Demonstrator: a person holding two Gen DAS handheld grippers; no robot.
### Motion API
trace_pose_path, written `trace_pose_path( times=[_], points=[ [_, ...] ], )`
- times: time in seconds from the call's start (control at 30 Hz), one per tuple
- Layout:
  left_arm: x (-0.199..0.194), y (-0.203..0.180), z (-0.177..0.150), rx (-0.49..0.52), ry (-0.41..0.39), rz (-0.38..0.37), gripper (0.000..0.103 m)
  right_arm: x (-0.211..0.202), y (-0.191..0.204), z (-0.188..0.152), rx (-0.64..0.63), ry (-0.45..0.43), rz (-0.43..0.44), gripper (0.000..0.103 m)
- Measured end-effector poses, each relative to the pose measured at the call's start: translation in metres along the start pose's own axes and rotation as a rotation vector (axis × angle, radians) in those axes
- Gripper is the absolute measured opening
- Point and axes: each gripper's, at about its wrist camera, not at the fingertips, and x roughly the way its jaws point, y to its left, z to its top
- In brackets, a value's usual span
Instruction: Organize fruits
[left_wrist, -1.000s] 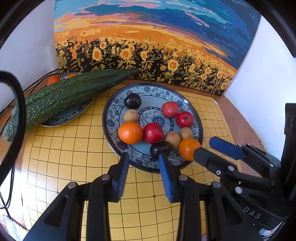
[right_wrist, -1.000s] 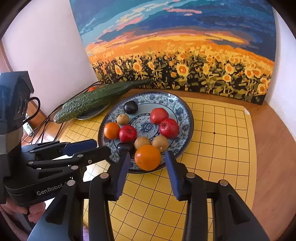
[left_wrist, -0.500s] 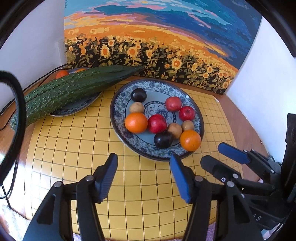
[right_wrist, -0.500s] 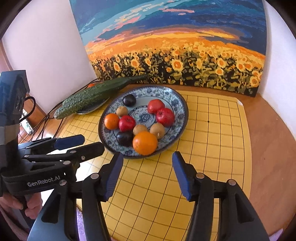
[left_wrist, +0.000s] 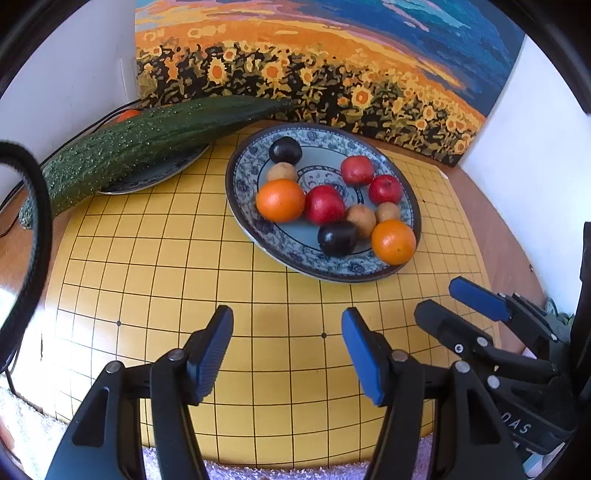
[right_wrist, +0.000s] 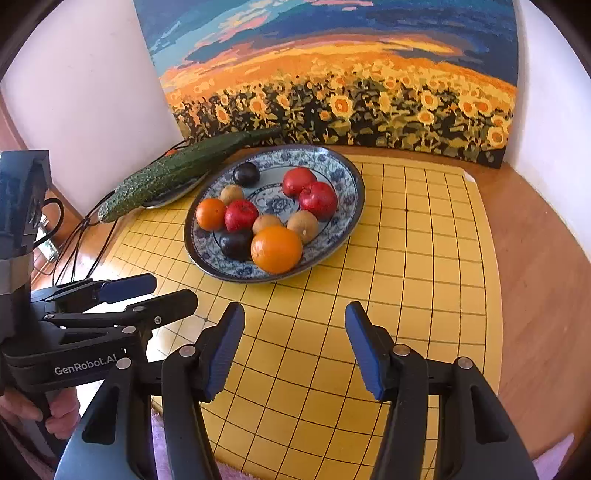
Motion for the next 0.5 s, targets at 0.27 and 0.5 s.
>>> trace_pose_path(
  times=[0.27,0.5],
  points=[
    [0.0012,-0.0043,-0.0033,0.013,0.003,0.001,0.064,0.0003,-0.0006,-0.0006,0.009,0.009,-0.001,0.058],
    [0.0012,-0.005,-0.0042,0.013,0.003,0.003,0.064,0.0005,0.0,-0.0003,0.01,0.01,0.001,0.058]
  ],
)
